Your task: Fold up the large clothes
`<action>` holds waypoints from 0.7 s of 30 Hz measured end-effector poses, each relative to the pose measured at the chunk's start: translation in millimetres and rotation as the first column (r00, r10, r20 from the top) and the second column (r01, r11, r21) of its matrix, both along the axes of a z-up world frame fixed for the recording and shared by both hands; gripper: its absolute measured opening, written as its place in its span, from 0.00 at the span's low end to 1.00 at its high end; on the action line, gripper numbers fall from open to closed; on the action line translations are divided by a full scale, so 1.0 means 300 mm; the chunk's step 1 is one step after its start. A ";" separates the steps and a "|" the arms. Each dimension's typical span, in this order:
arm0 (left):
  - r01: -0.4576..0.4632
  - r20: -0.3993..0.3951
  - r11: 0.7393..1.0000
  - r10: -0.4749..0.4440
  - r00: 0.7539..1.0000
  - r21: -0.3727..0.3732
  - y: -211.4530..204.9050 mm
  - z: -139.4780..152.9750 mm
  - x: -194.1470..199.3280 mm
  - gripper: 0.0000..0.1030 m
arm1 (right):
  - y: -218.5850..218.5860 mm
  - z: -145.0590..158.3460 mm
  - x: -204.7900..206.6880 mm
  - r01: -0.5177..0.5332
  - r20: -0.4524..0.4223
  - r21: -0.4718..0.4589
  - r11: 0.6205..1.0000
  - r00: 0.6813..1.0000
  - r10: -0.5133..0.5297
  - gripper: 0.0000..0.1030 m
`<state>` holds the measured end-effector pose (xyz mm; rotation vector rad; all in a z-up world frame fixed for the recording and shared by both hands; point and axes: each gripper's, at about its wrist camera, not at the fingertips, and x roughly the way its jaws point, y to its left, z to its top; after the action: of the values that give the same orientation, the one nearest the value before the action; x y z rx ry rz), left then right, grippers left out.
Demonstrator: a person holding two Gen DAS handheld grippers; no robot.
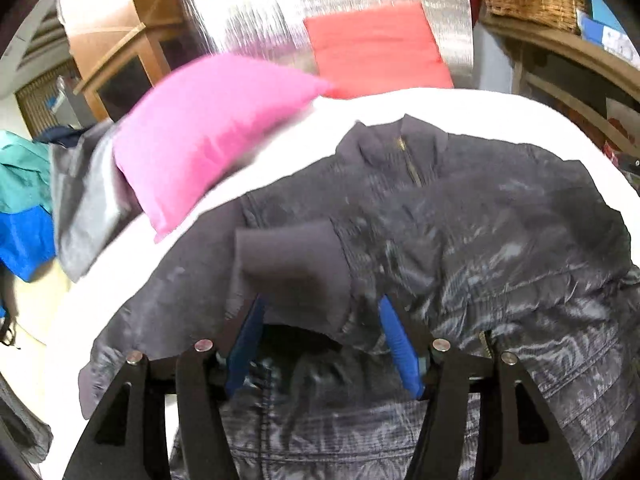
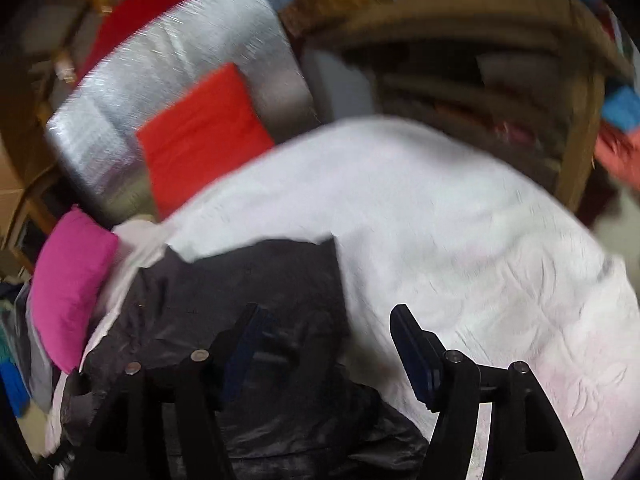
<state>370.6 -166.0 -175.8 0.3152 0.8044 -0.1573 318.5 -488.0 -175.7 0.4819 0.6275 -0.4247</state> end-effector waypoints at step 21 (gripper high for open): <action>-0.217 0.131 0.974 0.224 0.966 -0.065 0.380 0.109 -0.030 0.62 | 0.503 -0.202 0.253 -0.415 -0.247 -0.024 0.909 0.884 0.397 0.52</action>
<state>361.6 -52.1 -143.2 0.1851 0.6921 0.0532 394.4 -337.1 -236.3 0.2151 0.9186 -0.1036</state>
